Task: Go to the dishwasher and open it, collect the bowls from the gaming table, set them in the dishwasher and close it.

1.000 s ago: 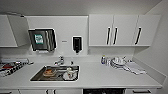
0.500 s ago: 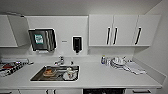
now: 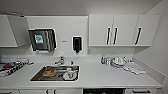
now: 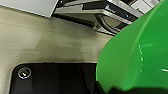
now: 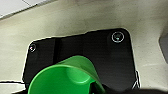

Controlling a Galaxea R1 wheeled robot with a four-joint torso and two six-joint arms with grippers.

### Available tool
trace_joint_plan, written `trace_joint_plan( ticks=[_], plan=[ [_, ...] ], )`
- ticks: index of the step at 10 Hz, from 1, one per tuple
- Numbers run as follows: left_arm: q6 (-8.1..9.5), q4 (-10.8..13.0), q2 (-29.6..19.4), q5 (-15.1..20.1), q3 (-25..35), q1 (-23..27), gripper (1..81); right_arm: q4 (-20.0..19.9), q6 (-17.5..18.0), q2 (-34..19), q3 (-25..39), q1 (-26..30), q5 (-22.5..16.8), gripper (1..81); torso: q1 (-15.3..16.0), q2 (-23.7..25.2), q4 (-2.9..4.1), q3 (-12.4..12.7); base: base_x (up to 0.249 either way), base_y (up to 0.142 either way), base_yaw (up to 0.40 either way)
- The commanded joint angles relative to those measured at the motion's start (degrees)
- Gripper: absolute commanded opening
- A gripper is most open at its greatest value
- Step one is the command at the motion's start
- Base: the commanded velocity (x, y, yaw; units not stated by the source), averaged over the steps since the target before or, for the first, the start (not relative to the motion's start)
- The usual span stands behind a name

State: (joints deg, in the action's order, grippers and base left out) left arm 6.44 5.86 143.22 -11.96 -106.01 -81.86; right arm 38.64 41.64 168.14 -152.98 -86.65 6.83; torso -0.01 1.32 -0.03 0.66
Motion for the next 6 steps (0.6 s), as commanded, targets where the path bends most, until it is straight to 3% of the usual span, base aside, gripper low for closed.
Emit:
trace_joint_plan(
  ticks=[1, 4, 6],
  plan=[
    [-0.02, 1.52, -9.34, 1.94, 12.13, 4.82, 1.0, 0.29, 0.02, -0.77, -0.03, 3.63, -1.55, 1.0, 0.01, 0.00, 0.00, 0.00, 0.000, 0.000, 0.000],
    [0.33, 1.43, -13.04, 1.50, 13.72, 6.41, 1.0, 0.29, 0.02, -0.77, -0.29, 3.54, -1.55, 1.0, 0.01, 0.00, 0.00, 0.00, 0.000, 0.000, 0.000],
    [0.68, 1.26, -17.96, -2.54, 16.27, 7.72, 1.0, 0.20, 0.02, -0.77, -0.55, 3.72, -1.55, 1.0, 0.01, 0.00, 0.00, 0.00, 0.000, 0.000, 0.000]
  ],
)
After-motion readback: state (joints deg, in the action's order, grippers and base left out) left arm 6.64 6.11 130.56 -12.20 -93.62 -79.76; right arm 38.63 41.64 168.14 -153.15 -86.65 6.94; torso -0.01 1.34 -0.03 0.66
